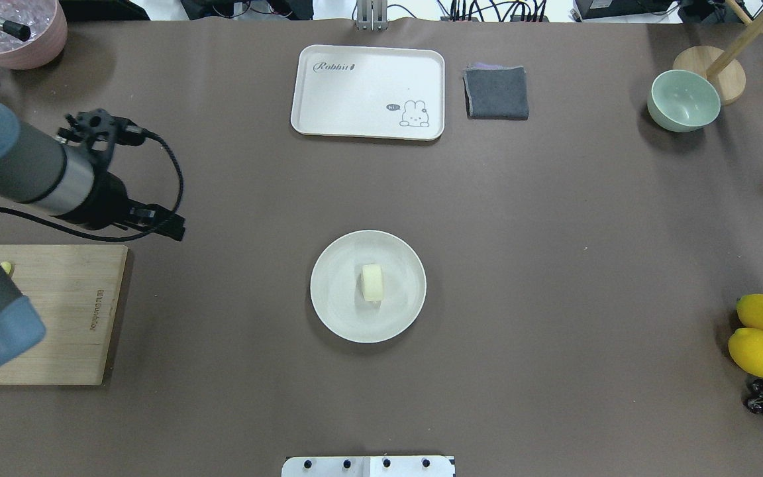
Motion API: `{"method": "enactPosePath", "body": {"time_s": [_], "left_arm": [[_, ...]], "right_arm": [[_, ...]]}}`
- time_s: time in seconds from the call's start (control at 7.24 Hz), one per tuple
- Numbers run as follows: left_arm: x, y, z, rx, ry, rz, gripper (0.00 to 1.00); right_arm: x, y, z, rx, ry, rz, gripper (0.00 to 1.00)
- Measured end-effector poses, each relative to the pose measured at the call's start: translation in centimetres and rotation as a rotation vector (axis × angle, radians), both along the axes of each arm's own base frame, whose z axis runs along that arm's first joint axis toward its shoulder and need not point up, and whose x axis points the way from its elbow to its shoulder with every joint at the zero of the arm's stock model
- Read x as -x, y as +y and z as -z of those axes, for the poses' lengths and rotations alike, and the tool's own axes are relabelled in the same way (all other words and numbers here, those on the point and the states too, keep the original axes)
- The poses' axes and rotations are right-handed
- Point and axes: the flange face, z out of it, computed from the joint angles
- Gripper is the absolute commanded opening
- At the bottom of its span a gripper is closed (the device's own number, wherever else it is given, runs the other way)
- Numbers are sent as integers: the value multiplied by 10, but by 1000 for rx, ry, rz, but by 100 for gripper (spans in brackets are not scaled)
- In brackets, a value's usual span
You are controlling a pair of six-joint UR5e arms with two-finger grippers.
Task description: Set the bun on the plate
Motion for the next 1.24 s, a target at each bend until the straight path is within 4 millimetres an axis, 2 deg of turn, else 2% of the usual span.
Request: {"method": "enactPosePath", "body": {"time_s": [0.14,0.28,0.41,0.55,0.69,0.83,0.97,1.24], "left_arm": [[72,-24,-60,-55,-56,-53,98],[148,-46,-123,-97,-95,-95,98],[218,-59,-185,-132,-124,-129,98],[272,-58,-240,-139,-144,-150,98],[303,-44,-282,-111,-142,-154,98],[321,-28,-305,-80,-119,-141,98],[334,-20,-311,-73,-88,-120,98],[345,-18,-294,-91,-41,-94,98]], "right_arm": [[-26,0,-9,-20,34,26,100],[-42,-1,-13,-33,62,47,100],[-49,-2,-15,-40,76,60,100],[-50,-2,-16,-44,82,67,100],[-51,-3,-16,-49,84,73,100],[-51,-2,-16,-52,85,76,100],[-51,-1,-18,-50,85,77,100],[-51,2,-21,-44,83,78,100]]}}
